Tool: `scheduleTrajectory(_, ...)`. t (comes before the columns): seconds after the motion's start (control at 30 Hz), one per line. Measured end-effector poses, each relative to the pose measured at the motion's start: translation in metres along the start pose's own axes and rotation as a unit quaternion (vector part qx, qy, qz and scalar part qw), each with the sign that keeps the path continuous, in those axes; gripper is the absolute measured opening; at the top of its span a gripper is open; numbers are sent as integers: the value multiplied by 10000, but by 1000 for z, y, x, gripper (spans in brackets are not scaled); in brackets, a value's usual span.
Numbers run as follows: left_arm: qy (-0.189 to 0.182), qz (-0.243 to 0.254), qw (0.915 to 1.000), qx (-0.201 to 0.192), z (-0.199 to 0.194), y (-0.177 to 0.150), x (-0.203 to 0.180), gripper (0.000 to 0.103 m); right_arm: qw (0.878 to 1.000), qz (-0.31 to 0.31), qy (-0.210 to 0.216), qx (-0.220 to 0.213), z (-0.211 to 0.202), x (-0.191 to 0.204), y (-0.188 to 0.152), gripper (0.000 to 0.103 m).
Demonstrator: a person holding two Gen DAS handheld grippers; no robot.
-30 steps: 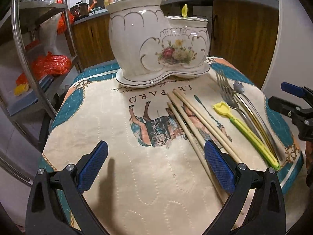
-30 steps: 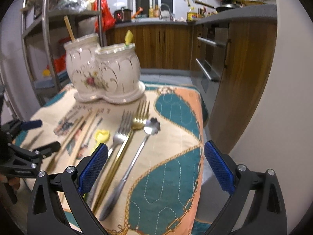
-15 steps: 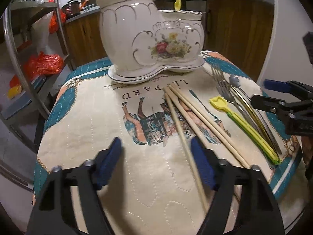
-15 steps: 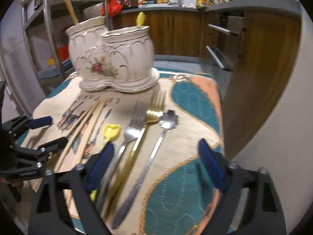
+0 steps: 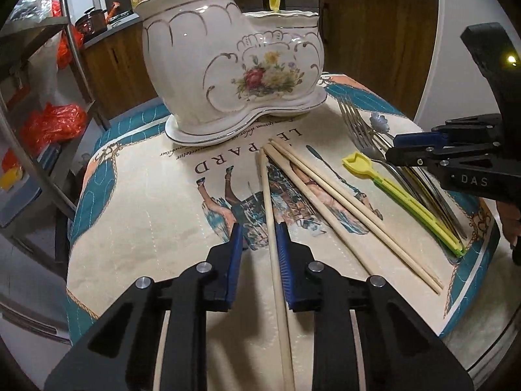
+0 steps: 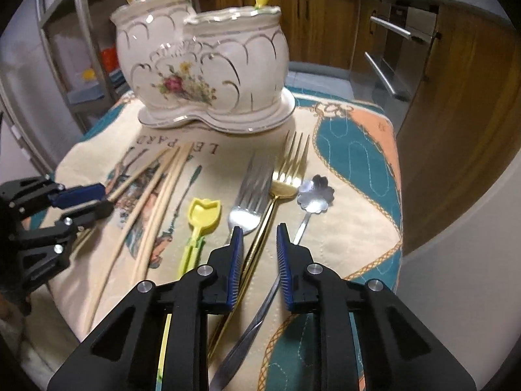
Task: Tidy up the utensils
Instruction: 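Grasp another chopstick with the left tool while the right grasps the gold fork, then lift and carry the chopstick and gold fork over the ceramic holder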
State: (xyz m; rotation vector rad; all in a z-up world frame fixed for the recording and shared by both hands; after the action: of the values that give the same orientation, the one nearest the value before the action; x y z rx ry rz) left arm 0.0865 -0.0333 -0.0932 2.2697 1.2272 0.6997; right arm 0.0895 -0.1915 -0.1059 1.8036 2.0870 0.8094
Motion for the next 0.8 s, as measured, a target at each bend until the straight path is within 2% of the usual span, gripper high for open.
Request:
scheduleTrajectory(0.13, -41, 52, 10000, 64, 4, 2, 3, 22, 9996, 157, 73, 224, 5, -3, 5, 22)
scheduleTrajectory(0.33, -229, -70, 9996, 146, 9, 7, 4, 21, 9994, 206, 79, 261, 13, 0, 12, 19)
scheduleTrajectory(0.37, -281, -84, 9995, 148, 9, 7, 4, 19, 9994, 221, 89, 249, 13, 0, 13, 14)
scheduleTrajectory(0.47, -420, -48, 9990, 112, 9, 8, 5, 8, 9989, 353, 190, 231, 14, -2, 14, 12)
scheduleTrajectory(0.53, -436, 0, 9990, 89, 9, 8, 4, 5, 9986, 416, 273, 198, 13, -2, 14, 10)
scheduleTrajectory(0.8, -384, 37, 9992, -113, 2, 11, 2, 5, 9986, 296, 385, -229, -9, 4, 14, 6)
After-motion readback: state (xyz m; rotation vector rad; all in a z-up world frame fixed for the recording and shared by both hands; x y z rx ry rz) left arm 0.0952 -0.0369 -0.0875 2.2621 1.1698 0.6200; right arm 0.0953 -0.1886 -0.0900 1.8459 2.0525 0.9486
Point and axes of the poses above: each gripper's, at about its wrist camera, not at the fingertips, and z roughly the way its jaws point, x to its left, y to its top, the point moved 9 cm from there along z, roughly the way its jaws point, and after that the axes turned 11 degrees about z, right-handed, at the moved point
